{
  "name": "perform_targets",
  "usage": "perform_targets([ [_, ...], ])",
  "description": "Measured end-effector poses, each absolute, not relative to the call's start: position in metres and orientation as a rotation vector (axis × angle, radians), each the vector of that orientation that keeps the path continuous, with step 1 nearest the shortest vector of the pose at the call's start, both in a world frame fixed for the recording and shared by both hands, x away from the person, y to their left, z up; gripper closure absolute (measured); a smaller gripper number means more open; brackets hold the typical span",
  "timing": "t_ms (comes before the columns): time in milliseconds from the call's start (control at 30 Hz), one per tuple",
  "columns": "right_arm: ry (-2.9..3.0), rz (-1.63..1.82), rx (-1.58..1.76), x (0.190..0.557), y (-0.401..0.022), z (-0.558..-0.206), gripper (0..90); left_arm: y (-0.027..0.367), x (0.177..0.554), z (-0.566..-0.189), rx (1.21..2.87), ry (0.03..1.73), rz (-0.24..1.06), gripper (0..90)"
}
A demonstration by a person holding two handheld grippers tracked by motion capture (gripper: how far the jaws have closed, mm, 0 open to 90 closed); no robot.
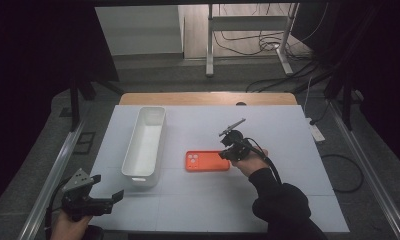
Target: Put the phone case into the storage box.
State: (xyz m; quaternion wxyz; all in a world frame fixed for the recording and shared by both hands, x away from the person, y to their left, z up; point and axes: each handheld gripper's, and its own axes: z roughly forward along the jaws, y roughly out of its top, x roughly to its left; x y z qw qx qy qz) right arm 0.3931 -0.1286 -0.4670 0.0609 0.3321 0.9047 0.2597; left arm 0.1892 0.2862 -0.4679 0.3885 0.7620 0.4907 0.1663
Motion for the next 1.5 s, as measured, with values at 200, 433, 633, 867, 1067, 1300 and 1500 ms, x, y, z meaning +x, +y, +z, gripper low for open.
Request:
perform_targets([
  [200, 2.743, 0.759, 1.000, 0.392, -0.131, -0.479, 89.4, 0.285, 0.189, -0.468, 1.945, 1.243, 0.426, 2.1],
  [433, 2.768, 0.731, 1.017, 0.391, -0.132, -0.490, 89.4, 0.285, 0.189, -0.468, 1.949, 1.239, 0.425, 2.1],
  [633, 2.779, 0.694, 0.999, 0.390, -0.131, -0.498, 89.4, 0.285, 0.189, -0.468, 1.951, 1.237, 0.426, 2.1],
  [867, 2.795, 0.662, 1.003, 0.388, -0.132, -0.503, 89.4, 0.285, 0.189, -0.468, 1.955, 1.233, 0.427, 2.2],
  [1067, 2.814, 0.680, 0.989, 0.382, -0.133, -0.503, 89.4, 0.284, 0.189, -0.468, 1.957, 1.232, 0.425, 2.2],
  [1300, 2.855, 0.694, 0.959, 0.368, -0.131, -0.502, 89.4, 0.284, 0.190, -0.468, 1.958, 1.231, 0.425, 2.2],
  [1500, 2.879, 0.729, 0.907, 0.358, -0.128, -0.501, 89.4, 0.284, 0.190, -0.468, 1.958, 1.233, 0.424, 2.2],
])
